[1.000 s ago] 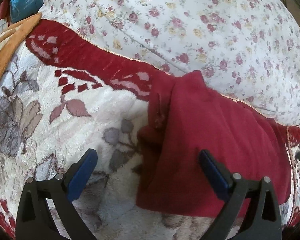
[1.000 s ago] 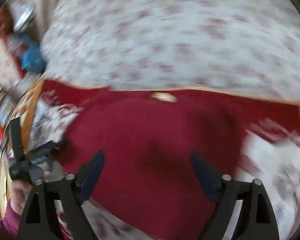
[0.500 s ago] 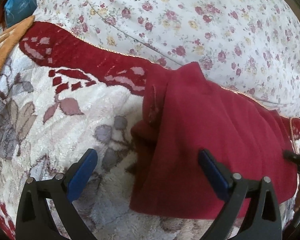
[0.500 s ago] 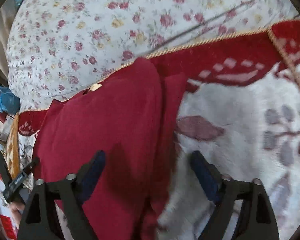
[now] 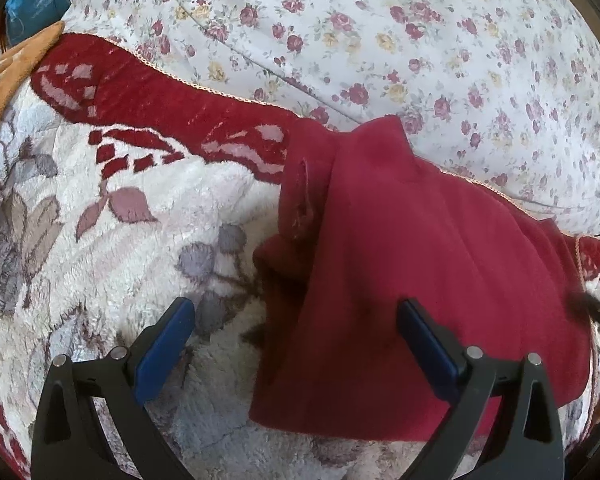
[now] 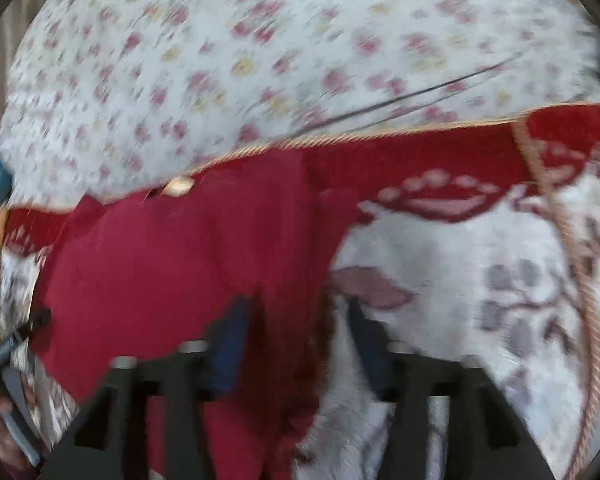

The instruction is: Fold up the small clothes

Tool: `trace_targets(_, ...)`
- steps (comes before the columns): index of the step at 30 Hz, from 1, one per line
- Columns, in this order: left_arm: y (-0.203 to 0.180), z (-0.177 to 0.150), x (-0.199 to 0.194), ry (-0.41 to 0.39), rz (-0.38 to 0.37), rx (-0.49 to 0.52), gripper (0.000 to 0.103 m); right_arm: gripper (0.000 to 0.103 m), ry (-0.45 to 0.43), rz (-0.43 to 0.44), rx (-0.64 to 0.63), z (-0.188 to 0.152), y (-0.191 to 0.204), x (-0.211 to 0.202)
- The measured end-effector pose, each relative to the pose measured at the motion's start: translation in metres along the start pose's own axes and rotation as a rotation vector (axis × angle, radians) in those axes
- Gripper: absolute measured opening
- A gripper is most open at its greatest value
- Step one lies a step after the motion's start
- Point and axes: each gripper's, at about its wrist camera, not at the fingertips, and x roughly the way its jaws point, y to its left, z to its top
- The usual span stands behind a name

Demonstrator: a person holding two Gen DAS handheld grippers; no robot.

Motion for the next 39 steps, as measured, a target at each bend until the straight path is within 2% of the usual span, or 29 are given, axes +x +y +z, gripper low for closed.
trace_targets(4,-0.002,0.000,0.000,0.000,0.009,0.005,0.101,0.069,-0.035,0.055,-0.080,0.007,0.033,-0.015)
trace_targets(8,-0.001,-0.001,0.000,0.004,0.005,0.004,0.101,0.069,0.050,0.222,-0.157,0.013,0.089,0.009)
trace_targets(11,-0.001,-0.001,0.000,0.010,0.004,0.003,0.101,0.069,0.113,0.287,-0.201,0.011,0.132,0.036)
trace_targets(16,0.001,-0.001,0.000,0.023,-0.009,-0.010,0.101,0.071,0.184,0.443,-0.191,0.027,0.211,0.077)
trace_targets(21,0.007,0.001,-0.003,0.028,-0.039,-0.041,0.101,0.070,0.226,0.429,-0.228,0.046,0.276,0.114)
trace_targets(24,0.009,0.002,-0.003,0.032,-0.046,-0.051,0.101,0.070,0.310,0.386,-0.234,0.047,0.297,0.149)
trace_targets(26,0.010,0.002,-0.003,0.037,-0.050,-0.049,0.101,0.050,0.316,0.307,-0.244,0.047,0.301,0.165)
trace_targets(27,0.010,0.002,-0.003,0.040,-0.055,-0.049,0.101,0.029,0.299,0.292,-0.254,0.049,0.303,0.166)
trace_targets(28,0.011,0.003,-0.004,0.041,-0.060,-0.051,0.101,0.011,0.287,0.316,-0.245,0.050,0.302,0.163)
trace_targets(29,0.012,0.003,-0.005,0.043,-0.067,-0.058,0.101,0.007,0.290,0.351,-0.237,0.050,0.304,0.162)
trace_targets(32,0.015,0.005,-0.009,0.036,-0.078,-0.079,0.101,0.007,0.239,0.340,-0.315,0.050,0.319,0.151)
trace_targets(36,0.015,0.004,-0.008,0.036,-0.075,-0.084,0.101,0.007,0.285,0.305,-0.370,0.040,0.336,0.177)
trace_targets(38,0.014,0.003,-0.007,0.037,-0.070,-0.076,0.101,0.008,0.281,0.312,-0.376,0.040,0.336,0.178)
trace_targets(39,0.013,0.003,-0.007,0.037,-0.069,-0.074,0.101,0.012,0.280,0.319,-0.383,0.042,0.337,0.173)
